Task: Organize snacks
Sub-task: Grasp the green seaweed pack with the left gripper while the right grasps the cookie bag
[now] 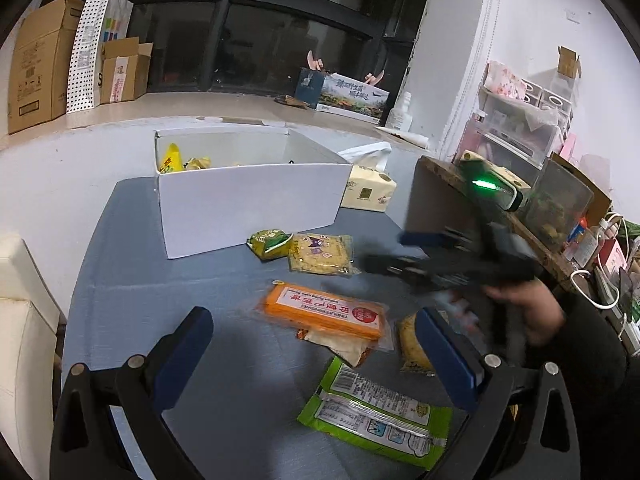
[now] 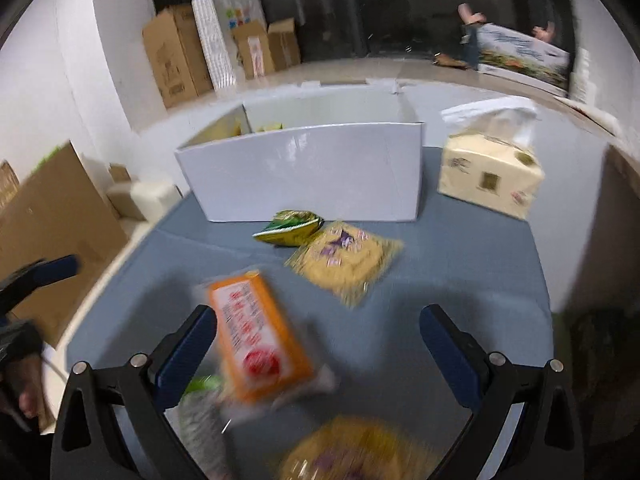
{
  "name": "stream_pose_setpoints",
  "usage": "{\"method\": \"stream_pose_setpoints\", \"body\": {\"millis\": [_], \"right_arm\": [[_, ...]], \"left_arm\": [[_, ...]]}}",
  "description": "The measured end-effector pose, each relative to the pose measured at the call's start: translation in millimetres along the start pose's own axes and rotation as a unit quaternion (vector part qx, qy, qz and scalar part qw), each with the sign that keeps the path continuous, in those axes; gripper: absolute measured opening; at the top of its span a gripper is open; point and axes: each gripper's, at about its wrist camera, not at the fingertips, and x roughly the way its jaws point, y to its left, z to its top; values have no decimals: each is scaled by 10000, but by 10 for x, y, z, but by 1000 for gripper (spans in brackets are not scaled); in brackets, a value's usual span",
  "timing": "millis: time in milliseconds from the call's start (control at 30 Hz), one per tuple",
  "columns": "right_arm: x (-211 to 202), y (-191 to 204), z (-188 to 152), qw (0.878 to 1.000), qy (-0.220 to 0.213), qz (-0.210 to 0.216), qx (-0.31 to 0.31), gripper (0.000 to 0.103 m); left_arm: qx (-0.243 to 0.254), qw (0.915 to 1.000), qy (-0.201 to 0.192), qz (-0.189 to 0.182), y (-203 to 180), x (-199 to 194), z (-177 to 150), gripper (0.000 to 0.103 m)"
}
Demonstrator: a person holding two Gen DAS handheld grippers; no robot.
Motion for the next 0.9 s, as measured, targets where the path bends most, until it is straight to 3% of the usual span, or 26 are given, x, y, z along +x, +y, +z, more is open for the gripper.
{"method": "stream_pose_setpoints", "body": {"millis": [167,400,500,567,600,633,700,733,900], "right_arm": [[712,-11,327,9934,853,-219,-739,103],[1218,66,337,9808,1292,-357,-1419,103],[1234,-65,343,9847,1347,-170,-1094,101],[1162,-138,333,9886,1217,-59,-887,78],[1094,-162,321,9900,1131,-125,-835,44],[1037,-179,302,9907,1103,-220,-766,23],[866,-209,237,9937,958,-99,-568,18],[760,-205,189,9949,854,125,-529,18],[206,-180,-34,9981,396,400,-264,18]], "left_arm": [[-55,10000,43,26,42,4,-8,103],[-72,9999,123,12,79,46,-38,103],[-122,9998,120,27,105,49,-40,103],[-177,9998,127,24,134,60,-41,103],[-191,9997,127,30,142,68,-38,103],[-193,9997,154,33,148,87,-28,103],[-148,9997,184,77,161,134,1,103],[-110,9997,195,125,155,177,28,103],[152,9988,354,287,100,535,216,103]]}}
